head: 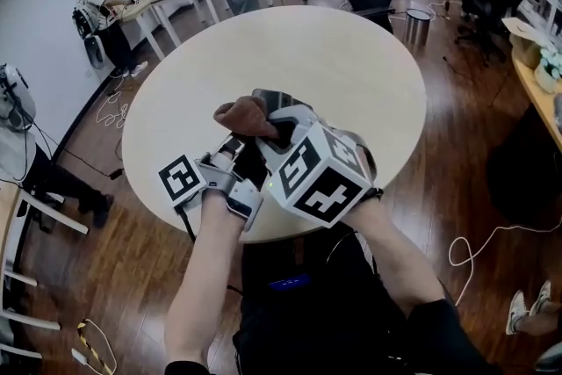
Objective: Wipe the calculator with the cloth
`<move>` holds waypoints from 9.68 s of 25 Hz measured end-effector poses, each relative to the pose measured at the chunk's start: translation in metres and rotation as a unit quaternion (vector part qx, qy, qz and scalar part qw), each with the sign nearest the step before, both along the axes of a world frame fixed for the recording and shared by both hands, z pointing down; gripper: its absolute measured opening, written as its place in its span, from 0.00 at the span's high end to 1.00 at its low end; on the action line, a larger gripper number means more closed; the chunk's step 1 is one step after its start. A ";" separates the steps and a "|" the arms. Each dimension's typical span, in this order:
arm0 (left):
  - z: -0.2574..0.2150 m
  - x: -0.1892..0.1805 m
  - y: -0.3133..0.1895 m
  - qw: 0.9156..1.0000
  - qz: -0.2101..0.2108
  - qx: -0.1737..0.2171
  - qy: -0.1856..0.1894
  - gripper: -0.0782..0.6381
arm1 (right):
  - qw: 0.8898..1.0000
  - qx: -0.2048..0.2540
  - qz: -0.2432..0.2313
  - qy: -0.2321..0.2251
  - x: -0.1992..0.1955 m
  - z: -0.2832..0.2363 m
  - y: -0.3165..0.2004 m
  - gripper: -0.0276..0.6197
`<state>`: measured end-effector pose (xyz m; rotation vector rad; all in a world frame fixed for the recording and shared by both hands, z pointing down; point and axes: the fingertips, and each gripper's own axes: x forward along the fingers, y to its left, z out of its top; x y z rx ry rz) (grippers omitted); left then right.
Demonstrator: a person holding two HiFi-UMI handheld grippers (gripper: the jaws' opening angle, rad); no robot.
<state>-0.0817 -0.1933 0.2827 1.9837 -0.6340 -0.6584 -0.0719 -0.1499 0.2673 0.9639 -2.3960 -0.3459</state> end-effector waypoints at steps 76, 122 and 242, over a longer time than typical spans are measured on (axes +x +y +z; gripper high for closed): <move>-0.054 -0.050 0.014 0.966 -0.030 0.136 0.216 0.82 | 0.953 -0.055 0.016 -0.297 0.091 -0.020 -0.010 0.86; -0.009 -0.025 0.007 0.992 0.092 0.058 0.064 0.82 | 0.969 -0.057 0.110 -0.214 0.134 0.021 -0.061 0.86; 0.068 -0.043 -0.100 0.944 0.163 0.023 -0.285 0.56 | 0.970 -0.220 0.079 -0.066 0.038 0.109 -0.160 0.86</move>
